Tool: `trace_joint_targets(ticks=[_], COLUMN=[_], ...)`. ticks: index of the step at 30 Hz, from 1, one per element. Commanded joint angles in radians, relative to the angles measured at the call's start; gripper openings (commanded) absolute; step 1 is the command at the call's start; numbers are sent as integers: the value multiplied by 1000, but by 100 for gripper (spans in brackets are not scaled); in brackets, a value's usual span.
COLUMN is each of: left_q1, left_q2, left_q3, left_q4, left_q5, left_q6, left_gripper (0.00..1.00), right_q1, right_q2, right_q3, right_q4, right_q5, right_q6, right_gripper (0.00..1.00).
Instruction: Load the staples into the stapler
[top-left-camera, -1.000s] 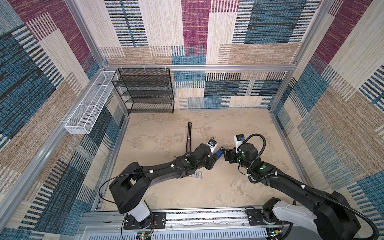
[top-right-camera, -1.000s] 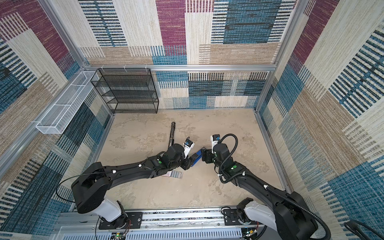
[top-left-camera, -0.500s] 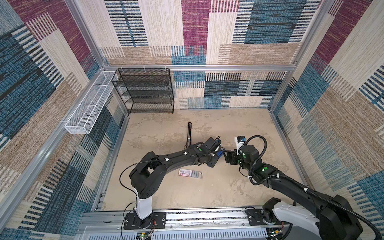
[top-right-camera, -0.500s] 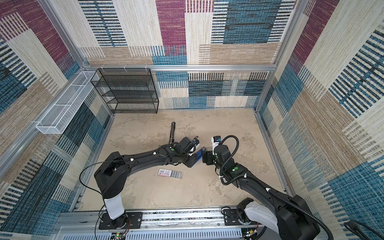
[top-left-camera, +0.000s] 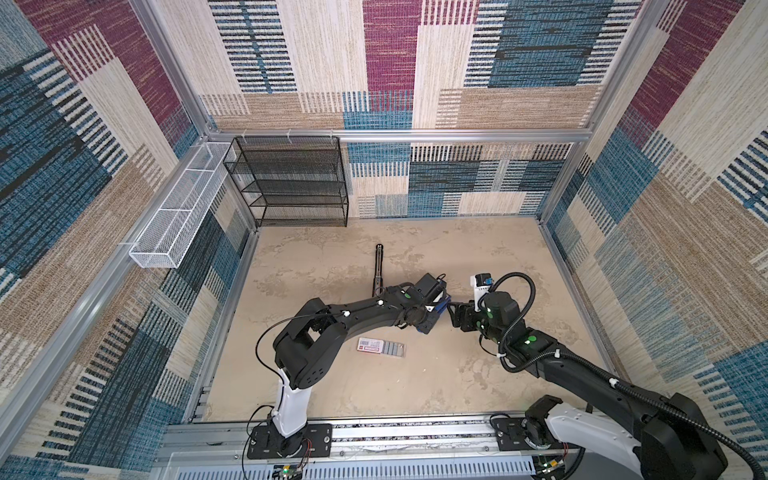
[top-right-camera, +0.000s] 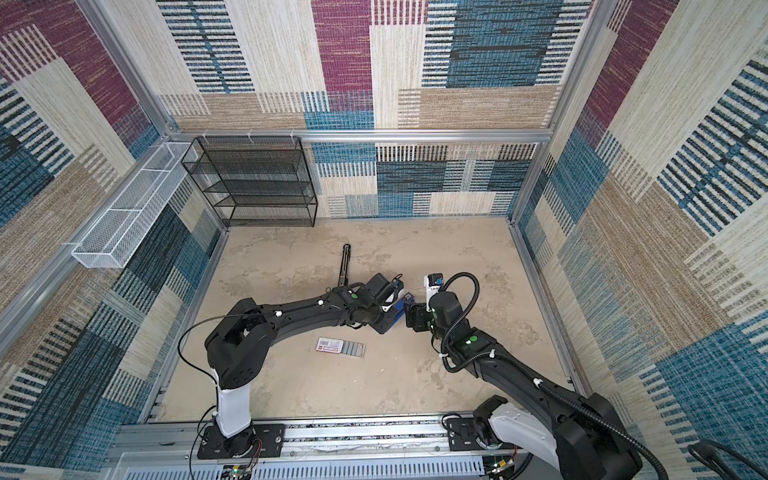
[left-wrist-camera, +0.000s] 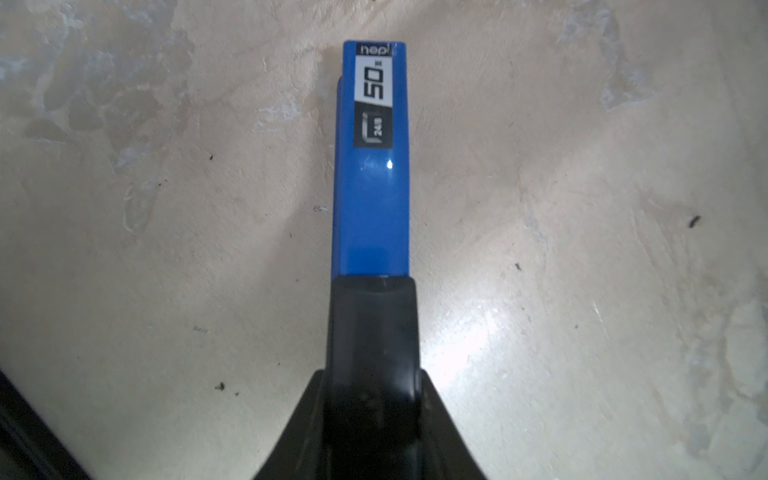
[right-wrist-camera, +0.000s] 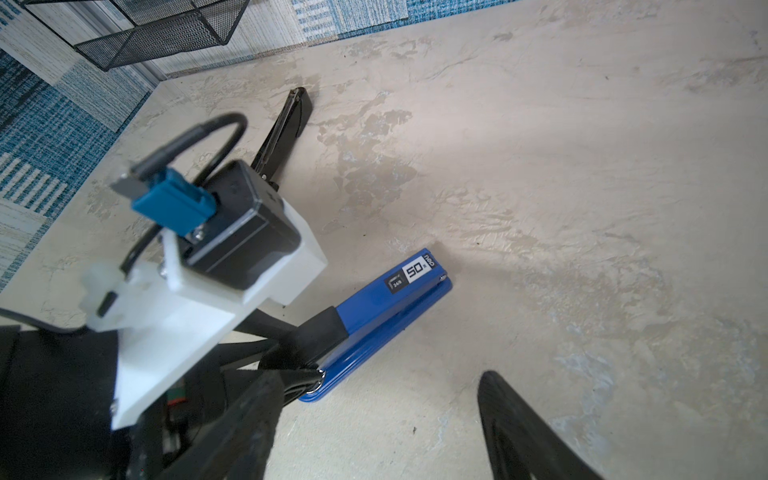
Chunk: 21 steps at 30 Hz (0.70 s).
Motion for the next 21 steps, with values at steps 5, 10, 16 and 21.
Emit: trace_joint_targets(ticks=[5,10,16,21], left_q1=[0,0,6,37], left_q2=[29,39,36,46], left_q3=[-5,2,23,71], left_q4=[-54,-57,-58,-40], left_q5=[32,37,17,11], left_q6=[-3,-5,-22,-69], left_gripper=[6,5,4,3], right_q1=[0,0,0,-2], right_q2=[-10,-19,-28,-47], right_q3=[-2,-2,-2,-2], right_q4=[15,13,12,2], right_q5=[10,16,19,34], right_q6=[8,8,7,9], right_gripper=[78,78,78,78])
